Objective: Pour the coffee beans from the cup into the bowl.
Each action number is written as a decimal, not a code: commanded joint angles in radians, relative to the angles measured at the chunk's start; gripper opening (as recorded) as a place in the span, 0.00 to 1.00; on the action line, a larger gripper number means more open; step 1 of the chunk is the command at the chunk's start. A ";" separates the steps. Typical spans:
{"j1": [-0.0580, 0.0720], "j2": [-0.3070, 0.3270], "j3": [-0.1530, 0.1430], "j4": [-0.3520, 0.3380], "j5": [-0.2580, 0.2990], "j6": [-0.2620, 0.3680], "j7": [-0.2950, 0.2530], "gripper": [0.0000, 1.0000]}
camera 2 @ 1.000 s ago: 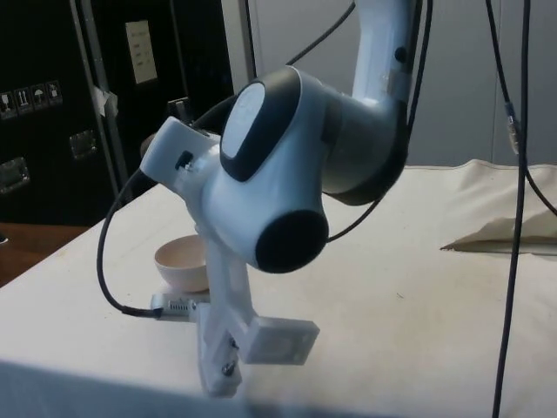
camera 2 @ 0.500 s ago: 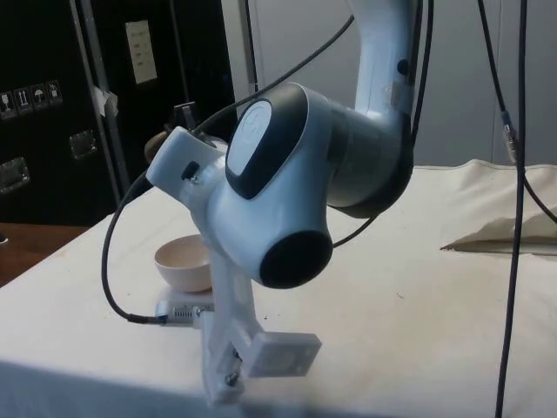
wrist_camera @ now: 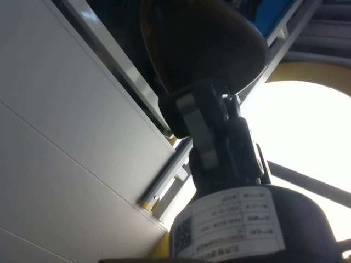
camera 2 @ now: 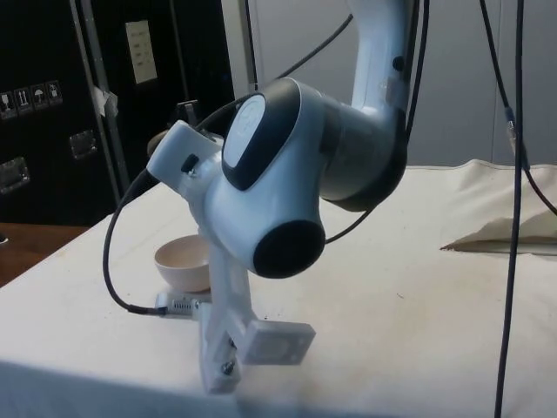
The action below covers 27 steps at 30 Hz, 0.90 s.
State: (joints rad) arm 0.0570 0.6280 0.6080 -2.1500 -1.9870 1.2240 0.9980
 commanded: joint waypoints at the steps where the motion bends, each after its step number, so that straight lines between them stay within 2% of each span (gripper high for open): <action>1: -0.016 -0.013 0.007 -0.011 0.006 0.028 0.006 0.00; 9: -0.044 -0.039 0.001 -0.028 0.024 0.078 0.059 0.00; 10: -0.031 -0.028 -0.005 -0.019 0.021 0.054 0.054 0.00; 11: -0.051 -0.049 -0.001 -0.033 0.027 0.089 0.070 0.00; 15: -0.063 -0.068 -0.005 -0.042 0.034 0.111 0.089 0.00; 18: -0.069 -0.084 -0.012 -0.049 0.039 0.130 0.101 0.00; 19: -0.055 -0.071 -0.019 -0.039 0.037 0.105 0.098 0.00; 20: -0.071 -0.090 -0.015 -0.051 0.040 0.136 0.105 0.00; 27: -0.083 -0.135 -0.039 -0.070 0.051 0.189 0.136 0.00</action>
State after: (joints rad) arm -0.0150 0.4980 0.5590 -2.2150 -1.9370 1.4000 1.1350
